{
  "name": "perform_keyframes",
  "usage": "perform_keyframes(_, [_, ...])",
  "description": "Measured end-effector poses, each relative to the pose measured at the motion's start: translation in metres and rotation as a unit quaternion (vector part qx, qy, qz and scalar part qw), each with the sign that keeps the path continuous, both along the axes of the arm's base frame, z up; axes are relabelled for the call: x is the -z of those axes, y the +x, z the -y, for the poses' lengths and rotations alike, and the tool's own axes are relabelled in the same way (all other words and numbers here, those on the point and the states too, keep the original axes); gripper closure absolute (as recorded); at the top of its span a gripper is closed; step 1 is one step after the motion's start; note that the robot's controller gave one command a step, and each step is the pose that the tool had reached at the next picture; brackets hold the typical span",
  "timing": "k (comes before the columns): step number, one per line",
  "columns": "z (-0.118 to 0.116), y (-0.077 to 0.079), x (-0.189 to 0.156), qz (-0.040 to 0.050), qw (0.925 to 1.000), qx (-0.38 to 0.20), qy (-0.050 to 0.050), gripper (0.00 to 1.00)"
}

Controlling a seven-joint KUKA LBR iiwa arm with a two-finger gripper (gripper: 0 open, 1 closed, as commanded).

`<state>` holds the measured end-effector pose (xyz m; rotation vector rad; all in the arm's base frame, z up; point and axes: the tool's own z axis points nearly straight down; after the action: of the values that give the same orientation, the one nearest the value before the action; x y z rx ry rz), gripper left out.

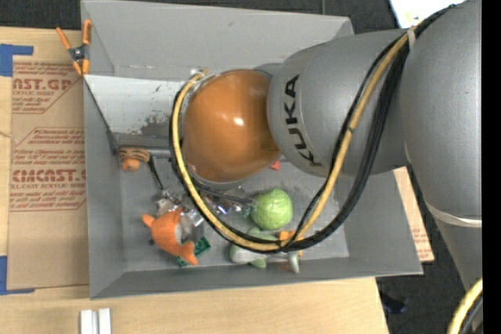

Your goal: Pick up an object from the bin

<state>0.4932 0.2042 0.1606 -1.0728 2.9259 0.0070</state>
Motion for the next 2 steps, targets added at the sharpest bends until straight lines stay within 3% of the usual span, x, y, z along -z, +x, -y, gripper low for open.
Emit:
perform_keyframes(1, [0.007, 0.018, -0.045, -0.0016, 1.0, 0.005, 0.0, 1.0])
perform_keyframes(2, [0.04, 0.013, 0.003, -0.0006, 0.9974, -0.071, -0.003, 1.0])
